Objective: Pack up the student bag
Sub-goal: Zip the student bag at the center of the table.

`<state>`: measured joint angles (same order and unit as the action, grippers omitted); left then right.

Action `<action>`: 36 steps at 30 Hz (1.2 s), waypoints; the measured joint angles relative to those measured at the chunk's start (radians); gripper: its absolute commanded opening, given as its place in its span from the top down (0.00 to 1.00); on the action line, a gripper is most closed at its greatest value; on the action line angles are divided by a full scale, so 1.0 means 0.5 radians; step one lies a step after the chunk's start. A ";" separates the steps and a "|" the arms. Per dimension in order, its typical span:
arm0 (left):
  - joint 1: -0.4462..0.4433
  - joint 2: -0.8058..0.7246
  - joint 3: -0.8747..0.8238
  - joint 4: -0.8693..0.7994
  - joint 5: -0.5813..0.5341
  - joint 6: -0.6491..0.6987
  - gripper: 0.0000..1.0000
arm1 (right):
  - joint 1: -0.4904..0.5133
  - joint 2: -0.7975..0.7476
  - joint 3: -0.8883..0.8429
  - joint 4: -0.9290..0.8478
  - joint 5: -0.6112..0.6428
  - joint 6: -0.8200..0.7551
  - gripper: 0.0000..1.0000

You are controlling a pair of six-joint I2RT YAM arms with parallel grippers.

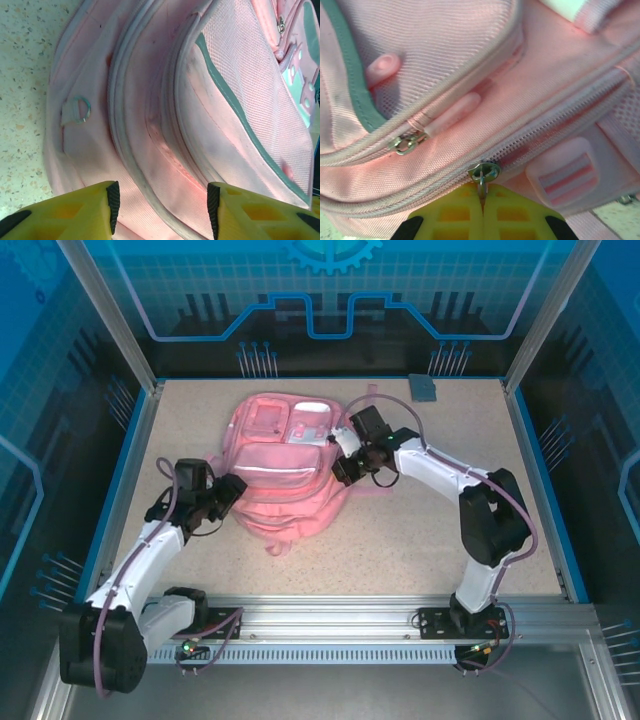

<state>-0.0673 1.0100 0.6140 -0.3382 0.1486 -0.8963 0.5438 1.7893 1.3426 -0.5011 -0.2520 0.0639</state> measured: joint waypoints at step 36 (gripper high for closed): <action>-0.081 0.164 -0.130 0.229 0.086 -0.071 1.00 | -0.202 0.336 0.532 -0.406 0.016 0.146 0.97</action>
<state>-0.1078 1.0920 0.5491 -0.2237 0.1917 -0.9318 0.4427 1.9572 1.6085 -0.7040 -0.2440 0.1368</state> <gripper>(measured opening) 0.086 0.056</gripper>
